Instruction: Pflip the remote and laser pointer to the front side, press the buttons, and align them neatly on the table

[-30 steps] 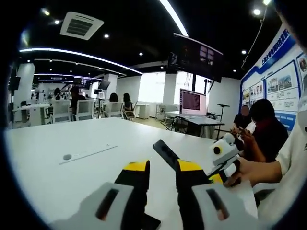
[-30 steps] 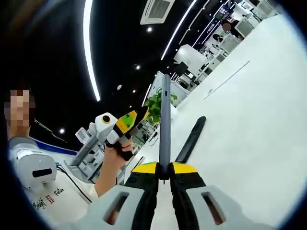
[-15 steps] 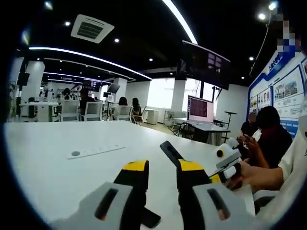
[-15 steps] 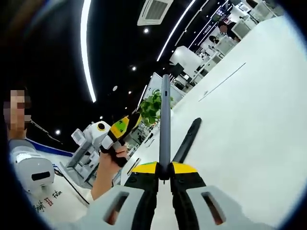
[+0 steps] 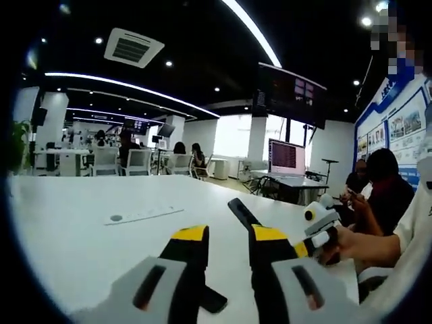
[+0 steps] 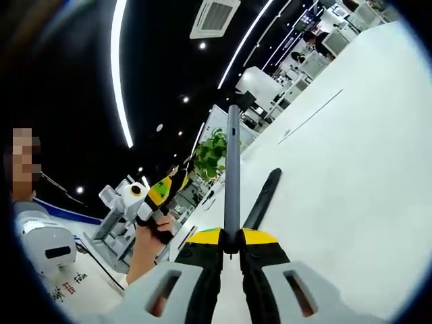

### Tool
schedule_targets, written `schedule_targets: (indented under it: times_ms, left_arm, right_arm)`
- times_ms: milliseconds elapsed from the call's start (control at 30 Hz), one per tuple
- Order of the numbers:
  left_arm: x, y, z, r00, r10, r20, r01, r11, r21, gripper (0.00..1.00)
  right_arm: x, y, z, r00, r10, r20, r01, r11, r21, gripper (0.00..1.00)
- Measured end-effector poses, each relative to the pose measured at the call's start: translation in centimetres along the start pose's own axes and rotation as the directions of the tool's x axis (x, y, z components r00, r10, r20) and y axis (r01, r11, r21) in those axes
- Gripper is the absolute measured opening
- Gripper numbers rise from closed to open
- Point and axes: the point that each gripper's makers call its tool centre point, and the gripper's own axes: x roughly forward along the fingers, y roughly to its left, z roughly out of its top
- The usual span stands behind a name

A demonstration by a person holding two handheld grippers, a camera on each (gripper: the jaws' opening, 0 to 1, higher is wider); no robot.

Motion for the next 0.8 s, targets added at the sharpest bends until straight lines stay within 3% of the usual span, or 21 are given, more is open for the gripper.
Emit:
schedule_targets:
  times_ms: [100,467,633,733,800]
  left_arm:
    - [-0.6,0.1,-0.6,1.0,0.018,-0.006,-0.018,1.0,0.014,0.26]
    - [-3.1,1.5,-1.9,0.996,0.088,-0.028,-0.089,0.996,-0.017,0.27]
    - [-4.1,1.6,-2.7,0.992,0.111,-0.062,-0.11,0.994,0.008,0.28]
    - [-4.6,1.3,-2.9,0.99,0.113,-0.081,-0.112,0.993,0.024,0.28]
    - [-5.0,1.2,-2.8,0.989,0.123,-0.084,-0.119,0.992,0.045,0.28]
  right_arm:
    - [-0.1,0.3,0.1,1.0,0.026,-0.002,-0.026,0.999,0.034,0.12]
    - [-0.7,-0.3,0.5,1.0,0.012,-0.004,-0.012,0.999,0.035,0.12]
    - [-0.6,-0.5,0.4,1.0,0.0,-0.006,0.0,0.999,0.035,0.12]
    - [-0.5,-0.3,1.8,0.995,0.038,0.089,-0.047,0.993,0.104,0.12]
    - [-0.7,-1.0,1.7,0.997,0.011,0.077,-0.02,0.993,0.118,0.12]
